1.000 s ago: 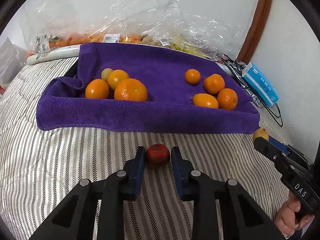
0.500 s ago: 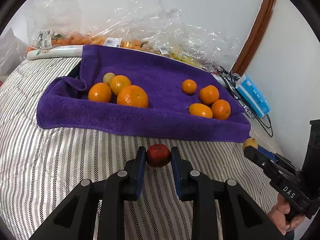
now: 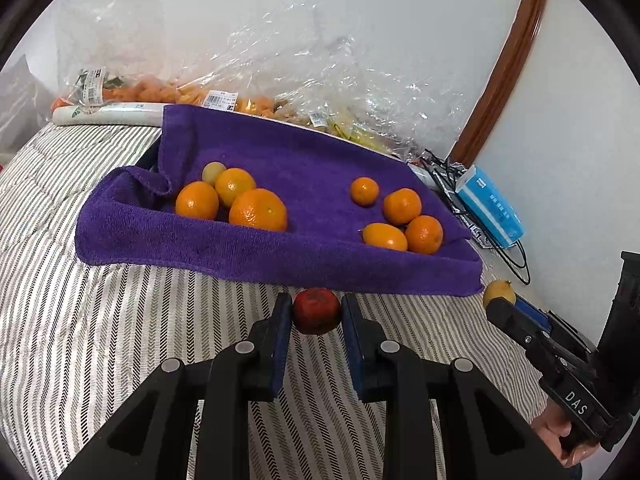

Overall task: Organize fruits
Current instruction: 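Lift and carry both held fruits over the purple towel, then lower the yellow-green fruit onto the towel and open the right gripper while the left releases the red fruit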

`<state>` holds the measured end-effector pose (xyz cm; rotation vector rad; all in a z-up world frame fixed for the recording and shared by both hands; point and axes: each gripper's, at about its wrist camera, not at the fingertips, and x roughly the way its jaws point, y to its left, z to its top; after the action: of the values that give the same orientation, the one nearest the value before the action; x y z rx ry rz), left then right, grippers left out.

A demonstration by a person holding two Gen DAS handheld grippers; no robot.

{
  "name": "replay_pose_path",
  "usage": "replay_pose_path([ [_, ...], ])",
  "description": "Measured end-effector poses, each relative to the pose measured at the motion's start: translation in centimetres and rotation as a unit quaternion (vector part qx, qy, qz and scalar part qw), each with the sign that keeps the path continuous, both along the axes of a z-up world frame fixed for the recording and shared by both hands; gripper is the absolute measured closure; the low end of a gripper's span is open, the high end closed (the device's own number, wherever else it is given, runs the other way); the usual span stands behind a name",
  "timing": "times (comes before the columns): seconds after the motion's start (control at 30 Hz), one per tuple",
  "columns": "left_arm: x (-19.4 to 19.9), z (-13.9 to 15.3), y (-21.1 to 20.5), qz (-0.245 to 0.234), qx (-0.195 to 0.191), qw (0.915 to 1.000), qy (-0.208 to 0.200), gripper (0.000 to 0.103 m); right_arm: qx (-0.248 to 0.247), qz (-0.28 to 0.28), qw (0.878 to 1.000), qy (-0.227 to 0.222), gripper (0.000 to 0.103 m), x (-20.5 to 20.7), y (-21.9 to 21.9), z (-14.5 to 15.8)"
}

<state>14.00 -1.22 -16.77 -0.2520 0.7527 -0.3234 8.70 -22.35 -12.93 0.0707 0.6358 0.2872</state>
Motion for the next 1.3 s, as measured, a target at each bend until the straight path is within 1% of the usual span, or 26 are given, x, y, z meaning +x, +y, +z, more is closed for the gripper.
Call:
replay_pose_path([
  [0.1,-0.2,0.2,0.1,-0.003,-0.006,1.0000,-0.005,0.079,0.007,0.005,1.000,-0.001,0.075,0.0,0.0,0.0],
  [0.23,-0.4,0.4,0.3,0.000,-0.010,0.9999,-0.010,0.079,0.024,-0.005,1.000,0.011,0.075,0.4,-0.6,-0.2],
  [0.3,-0.5,0.7,0.4,0.001,-0.013,0.9998,-0.011,0.079,0.024,-0.010,1.000,0.002,0.075,0.2,-0.6,0.1],
  [0.4,-1.0,1.5,0.5,-0.001,-0.016,0.9996,-0.025,0.079,0.017,-0.004,1.000,-0.010,0.075,0.3,0.0,1.3],
  [0.53,-0.8,3.2,0.9,-0.004,-0.023,0.9992,-0.034,0.079,0.019,0.013,0.999,-0.029,0.075,1.7,0.8,3.7],
  [0.6,-0.3,4.3,1.2,-0.005,-0.027,0.9987,-0.044,0.079,0.022,0.017,0.999,-0.038,0.075,2.7,1.1,4.8],
  [0.67,0.6,5.5,1.5,-0.002,-0.021,0.9983,-0.054,0.079,0.020,0.013,0.999,-0.047,0.075,3.6,1.5,5.7],
  [0.83,3.7,7.1,1.2,0.014,0.004,0.9983,-0.057,0.079,0.031,0.010,0.997,-0.066,0.075,6.7,2.1,7.4],
  [0.9,4.7,7.4,1.3,0.019,-0.002,0.9979,-0.062,0.079,0.028,0.008,0.997,-0.072,0.075,7.8,2.4,7.8],
  [1.0,6.6,7.5,1.1,0.023,-0.010,0.9979,-0.059,0.079,0.029,0.009,0.997,-0.071,0.075,9.4,2.5,7.6],
  [1.07,7.8,7.2,0.9,0.035,-0.003,0.9975,-0.061,0.079,0.032,0.008,0.997,-0.065,0.075,10.2,2.3,6.8],
  [1.1,8.3,6.8,0.8,0.040,0.001,0.9974,-0.060,0.079,0.037,0.006,0.998,-0.058,0.075,10.6,2.1,6.0],
  [1.17,8.7,5.8,0.9,0.043,-0.005,0.9977,-0.053,0.079,0.044,0.002,0.998,-0.039,0.075,11.2,1.6,4.7],
  [1.23,8.9,4.6,1.2,0.042,-0.015,0.9980,-0.045,0.079,0.033,-0.008,0.999,-0.017,0.075,11.8,1.2,3.8],
  [1.3,9.3,3.7,1.4,0.047,-0.016,0.9983,-0.032,0.079,0.039,-0.014,0.999,-0.018,0.075,12.0,0.5,3.6],
])
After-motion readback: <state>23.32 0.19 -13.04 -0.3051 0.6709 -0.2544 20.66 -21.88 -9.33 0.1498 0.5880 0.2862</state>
